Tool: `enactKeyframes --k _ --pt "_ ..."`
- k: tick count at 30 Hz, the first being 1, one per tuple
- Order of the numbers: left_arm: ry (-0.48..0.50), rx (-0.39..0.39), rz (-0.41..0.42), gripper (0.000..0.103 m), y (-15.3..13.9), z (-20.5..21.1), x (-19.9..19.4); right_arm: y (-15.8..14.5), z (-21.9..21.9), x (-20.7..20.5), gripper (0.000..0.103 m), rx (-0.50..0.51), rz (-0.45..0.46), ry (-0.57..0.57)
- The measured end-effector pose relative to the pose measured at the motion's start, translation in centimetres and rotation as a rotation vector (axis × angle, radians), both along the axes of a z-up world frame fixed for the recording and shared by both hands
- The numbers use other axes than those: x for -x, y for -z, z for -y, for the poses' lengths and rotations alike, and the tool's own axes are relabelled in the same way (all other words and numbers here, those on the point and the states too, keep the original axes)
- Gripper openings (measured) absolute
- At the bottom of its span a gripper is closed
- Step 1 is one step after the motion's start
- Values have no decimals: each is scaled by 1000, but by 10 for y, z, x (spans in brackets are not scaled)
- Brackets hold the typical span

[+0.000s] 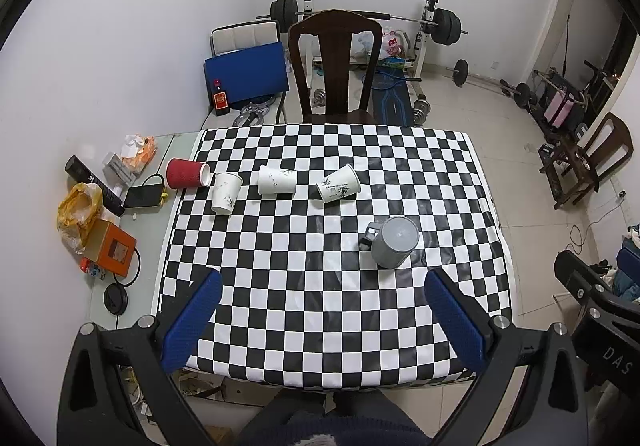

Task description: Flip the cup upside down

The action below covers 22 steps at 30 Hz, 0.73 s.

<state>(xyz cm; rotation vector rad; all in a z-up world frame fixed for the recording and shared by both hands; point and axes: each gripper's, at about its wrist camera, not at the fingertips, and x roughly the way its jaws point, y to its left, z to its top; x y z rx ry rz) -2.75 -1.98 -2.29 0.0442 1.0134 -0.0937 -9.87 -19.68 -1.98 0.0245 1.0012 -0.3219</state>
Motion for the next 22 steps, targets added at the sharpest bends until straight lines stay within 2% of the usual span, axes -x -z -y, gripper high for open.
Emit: enactKeyframes --k 22 --pt "10 0 -3 103 -2 1 -3 -1 -1 -4 103 -1 -4 1"
